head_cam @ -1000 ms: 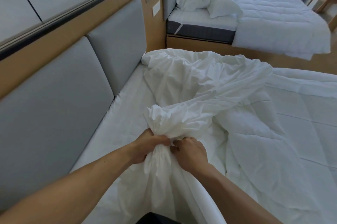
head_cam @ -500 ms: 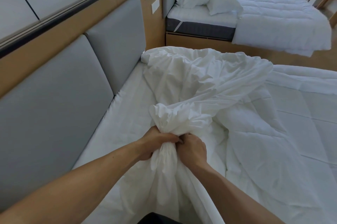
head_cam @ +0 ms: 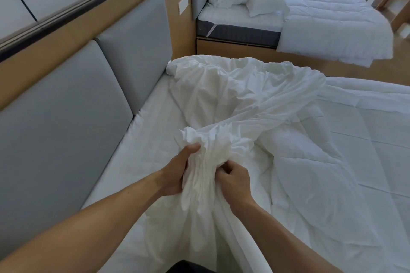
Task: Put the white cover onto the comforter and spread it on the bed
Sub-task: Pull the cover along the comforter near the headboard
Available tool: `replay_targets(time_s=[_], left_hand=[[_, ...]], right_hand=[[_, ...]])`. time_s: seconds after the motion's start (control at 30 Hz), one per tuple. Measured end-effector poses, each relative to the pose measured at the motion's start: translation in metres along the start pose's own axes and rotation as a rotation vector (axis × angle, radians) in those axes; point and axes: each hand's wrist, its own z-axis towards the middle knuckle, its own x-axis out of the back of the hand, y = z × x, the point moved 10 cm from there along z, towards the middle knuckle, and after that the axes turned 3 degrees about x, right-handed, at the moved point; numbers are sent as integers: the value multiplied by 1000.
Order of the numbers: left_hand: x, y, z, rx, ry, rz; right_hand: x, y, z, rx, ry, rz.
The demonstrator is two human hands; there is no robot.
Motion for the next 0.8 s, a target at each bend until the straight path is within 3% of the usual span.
replay_targets(time_s=[0.1, 0.17, 0.27, 0.37, 0.47, 0.57, 0.8], left_hand=[[0, -2, 5, 8, -33, -22], [-6, -6, 7, 33, -66, -16], [-16, -6, 2, 70, -135, -38], [-9, -9, 2, 96, -85, -96], [-8, -19, 2, 44, -107, 4], [-15, -23, 2, 27, -166, 138], [-17, -17, 12, 27, -83, 340]], right_hand=[[-12, -1, -12, -69, -151, 326], [-20, 0, -18, -78, -211, 291], [-6, -2, -15, -49, -29, -4], [6, 0, -12, -65, 35, -17], [16, 0, -10, -76, 82, -84], [21, 3, -9, -93, 113, -49], [35, 19, -10, -173, 137, 121]])
